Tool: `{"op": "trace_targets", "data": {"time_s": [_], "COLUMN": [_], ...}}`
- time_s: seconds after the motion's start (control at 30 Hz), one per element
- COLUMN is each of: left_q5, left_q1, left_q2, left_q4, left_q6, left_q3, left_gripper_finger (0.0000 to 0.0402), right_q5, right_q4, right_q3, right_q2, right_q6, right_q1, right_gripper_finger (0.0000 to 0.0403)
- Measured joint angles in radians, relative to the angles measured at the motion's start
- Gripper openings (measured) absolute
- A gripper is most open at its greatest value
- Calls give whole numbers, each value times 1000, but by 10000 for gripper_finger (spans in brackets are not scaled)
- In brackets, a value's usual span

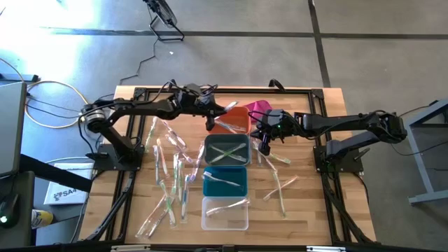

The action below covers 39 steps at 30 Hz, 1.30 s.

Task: Pick & Place Toothbrushes
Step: Put the blue toothbrush into the orange bin

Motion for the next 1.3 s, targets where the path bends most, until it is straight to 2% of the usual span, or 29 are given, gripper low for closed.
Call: {"op": "trace_targets", "data": {"time_s": [0.63, 0.93, 1.3], "left_q5": [-2, -5, -9], "left_q1": [-21, -43, -43], "left_q2": [46, 130, 133], "left_q4": [17, 61, 53], "left_q6": [-1, 0, 0], "left_q3": [0, -1, -1], "left_gripper_finger": [45, 45, 45], "right_q5": [0, 0, 0], "right_q4": [14, 15, 14], "right_q3": [0, 0, 0], "right_q2": [0, 0, 0], "right_q6": [0, 0, 0], "right_q1": [0, 0, 0], "right_gripper_finger": [4, 4, 4]}}
